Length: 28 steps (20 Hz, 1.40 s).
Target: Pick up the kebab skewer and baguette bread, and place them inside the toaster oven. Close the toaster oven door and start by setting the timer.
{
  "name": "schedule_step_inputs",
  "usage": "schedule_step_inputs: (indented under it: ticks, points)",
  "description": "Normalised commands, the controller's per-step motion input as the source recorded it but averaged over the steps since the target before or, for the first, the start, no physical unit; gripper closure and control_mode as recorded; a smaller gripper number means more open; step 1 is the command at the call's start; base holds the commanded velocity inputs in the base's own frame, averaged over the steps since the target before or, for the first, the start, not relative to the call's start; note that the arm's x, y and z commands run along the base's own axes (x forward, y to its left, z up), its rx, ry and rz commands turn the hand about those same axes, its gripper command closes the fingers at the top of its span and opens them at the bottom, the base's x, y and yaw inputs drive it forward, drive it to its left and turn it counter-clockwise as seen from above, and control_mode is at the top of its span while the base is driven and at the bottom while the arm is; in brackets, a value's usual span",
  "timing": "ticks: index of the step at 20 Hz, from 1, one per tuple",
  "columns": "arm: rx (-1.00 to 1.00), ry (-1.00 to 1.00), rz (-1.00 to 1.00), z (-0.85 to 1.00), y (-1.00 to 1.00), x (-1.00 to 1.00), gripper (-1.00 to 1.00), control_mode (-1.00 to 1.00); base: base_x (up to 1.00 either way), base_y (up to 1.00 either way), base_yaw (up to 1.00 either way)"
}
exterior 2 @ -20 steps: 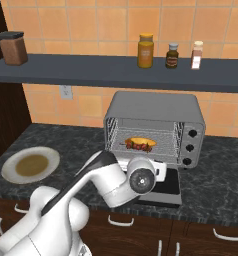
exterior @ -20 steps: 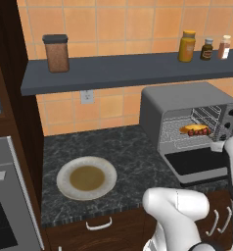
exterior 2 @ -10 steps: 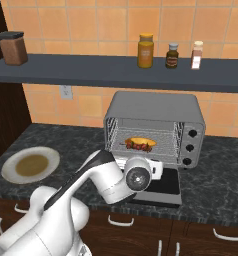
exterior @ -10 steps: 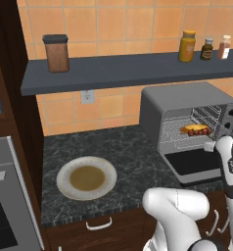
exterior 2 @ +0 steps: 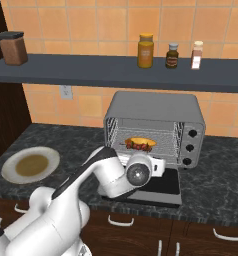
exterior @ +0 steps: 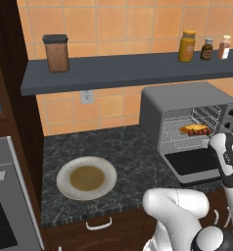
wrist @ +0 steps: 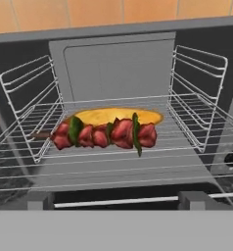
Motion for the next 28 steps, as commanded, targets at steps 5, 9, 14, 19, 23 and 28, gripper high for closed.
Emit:
schedule_step_inputs:
  ticks: [5, 9, 14, 19, 23, 28]
  points:
    - [0.0, 0.0, -0.02, -0.08, -0.1, 0.11, -1.0, -1.0, 0.0, 0.0, 0.0]
    - [0.0, 0.0, 0.0, -0.25, -0.07, 0.0, -1.0, -1.0, 0.0, 0.0, 0.0]
    - [-0.01, 0.0, 0.0, -0.07, -0.02, 0.01, -1.0, -1.0, 0.0, 0.0, 0.0]
    - [0.0, 0.0, 0.0, 0.0, 0.0, 0.01, -1.0, -1.0, 0.0, 0.0, 0.0]
    - [0.0, 0.0, 0.0, 0.0, 0.0, 0.2, -1.0, -1.0, 0.0, 0.0, 0.0]
    - [0.0, 0.0, 0.0, 0.0, 0.0, 0.24, -1.0, -1.0, 0.0, 0.0, 0.0]
